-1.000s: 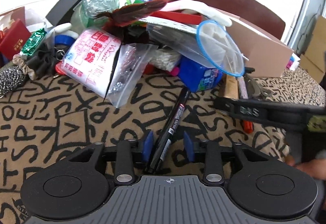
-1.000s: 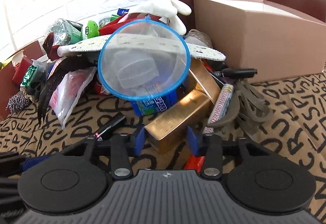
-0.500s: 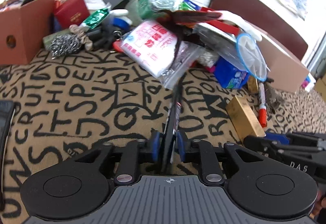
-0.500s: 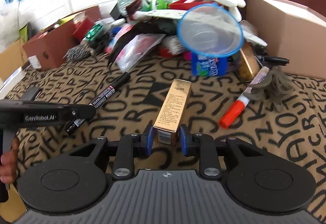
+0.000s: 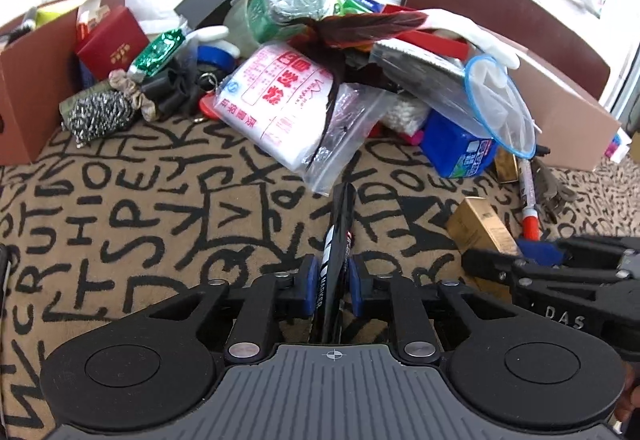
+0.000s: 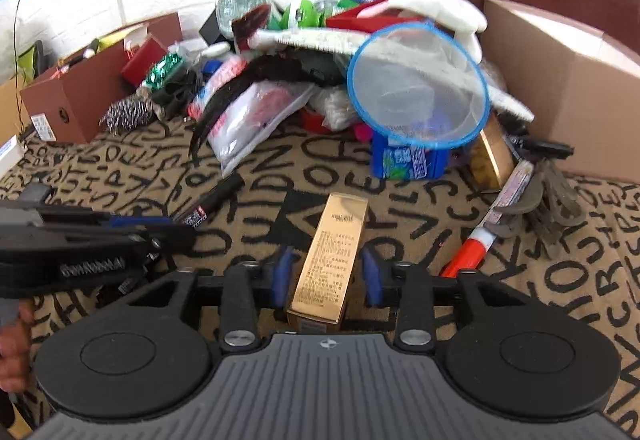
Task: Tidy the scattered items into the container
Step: 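Lift the black marker with the left gripper while the right gripper lifts the gold box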
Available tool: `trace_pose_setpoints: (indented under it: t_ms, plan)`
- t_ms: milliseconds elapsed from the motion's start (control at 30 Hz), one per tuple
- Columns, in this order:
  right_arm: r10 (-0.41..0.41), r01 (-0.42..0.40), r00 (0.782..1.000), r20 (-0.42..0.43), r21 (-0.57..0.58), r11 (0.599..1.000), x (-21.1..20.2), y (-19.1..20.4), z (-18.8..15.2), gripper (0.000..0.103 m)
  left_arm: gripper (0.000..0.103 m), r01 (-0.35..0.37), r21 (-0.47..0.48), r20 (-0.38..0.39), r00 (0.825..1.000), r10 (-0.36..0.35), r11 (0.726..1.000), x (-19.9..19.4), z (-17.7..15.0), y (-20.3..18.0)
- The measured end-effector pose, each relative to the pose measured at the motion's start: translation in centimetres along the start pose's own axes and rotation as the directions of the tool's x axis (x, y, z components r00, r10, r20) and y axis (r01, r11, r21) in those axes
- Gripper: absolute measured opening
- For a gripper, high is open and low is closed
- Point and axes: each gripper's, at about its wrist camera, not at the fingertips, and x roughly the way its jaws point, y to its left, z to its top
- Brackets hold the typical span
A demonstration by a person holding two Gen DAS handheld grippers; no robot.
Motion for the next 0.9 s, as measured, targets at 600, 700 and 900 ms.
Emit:
trace_pose_setpoints:
  t_ms: [600,700,900]
  plan:
    - [0.0,-0.001,1.0,-0.031,-0.019,1.0,1.0,0.3,0.2,0.028,0.01,-0.011,0.038,-0.004,1.0,0.011,0.999,0.3,0.5,-0.3]
    - [0.033,-0.033,0.999,-0.03,-0.004,0.999,0.4,0.4,0.3,0.028,0.01,-0.002,0.001,0.005,1.0,0.002,1.0,-0.6,0.5,0.1]
    - [0.102,-0.103,0.995,-0.022,-0.03,0.994,-0.5,2.1,1.3,0.028,0.01,-0.015,-0.047,0.075,0.997,0.019,0.999,-3.5,1.3,1.7]
